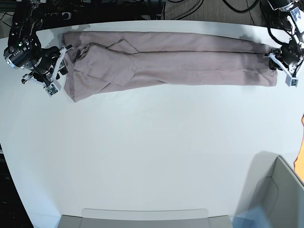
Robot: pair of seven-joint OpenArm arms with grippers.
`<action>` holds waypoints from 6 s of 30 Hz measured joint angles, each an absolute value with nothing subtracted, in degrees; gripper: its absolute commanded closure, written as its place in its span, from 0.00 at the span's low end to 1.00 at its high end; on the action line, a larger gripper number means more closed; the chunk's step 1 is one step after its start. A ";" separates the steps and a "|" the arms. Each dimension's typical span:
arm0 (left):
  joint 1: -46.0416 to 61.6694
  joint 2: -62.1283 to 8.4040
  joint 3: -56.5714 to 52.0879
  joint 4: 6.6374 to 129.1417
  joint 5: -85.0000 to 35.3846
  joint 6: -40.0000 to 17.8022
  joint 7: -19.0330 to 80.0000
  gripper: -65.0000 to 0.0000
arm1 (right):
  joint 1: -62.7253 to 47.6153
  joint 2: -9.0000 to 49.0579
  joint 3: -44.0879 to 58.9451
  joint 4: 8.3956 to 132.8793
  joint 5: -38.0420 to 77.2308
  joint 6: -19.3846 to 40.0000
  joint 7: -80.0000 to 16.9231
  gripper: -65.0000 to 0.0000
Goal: Fold the T-shirt properly
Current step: 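Hold the strip ends with both grippers and straighten the strip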
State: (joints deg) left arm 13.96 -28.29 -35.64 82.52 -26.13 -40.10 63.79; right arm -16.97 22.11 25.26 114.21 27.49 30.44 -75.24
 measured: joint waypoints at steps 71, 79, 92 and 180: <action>11.66 -34.20 -32.05 83.07 -33.47 -39.94 63.44 1.00 | -15.40 22.17 25.32 114.37 27.46 30.44 -75.26 0.73; 12.21 -33.36 -37.01 78.94 -32.95 -39.90 64.49 1.00 | -15.38 22.20 25.32 114.39 27.49 30.41 -75.26 0.73; 12.08 -33.01 -37.08 80.88 -27.86 -40.10 64.31 0.56 | -15.40 22.20 25.32 114.39 27.64 30.44 -75.26 0.73; 3.81 -32.03 -43.72 73.69 -36.03 -39.90 70.04 0.54 | -14.48 21.08 23.11 114.26 27.46 30.44 -75.26 0.73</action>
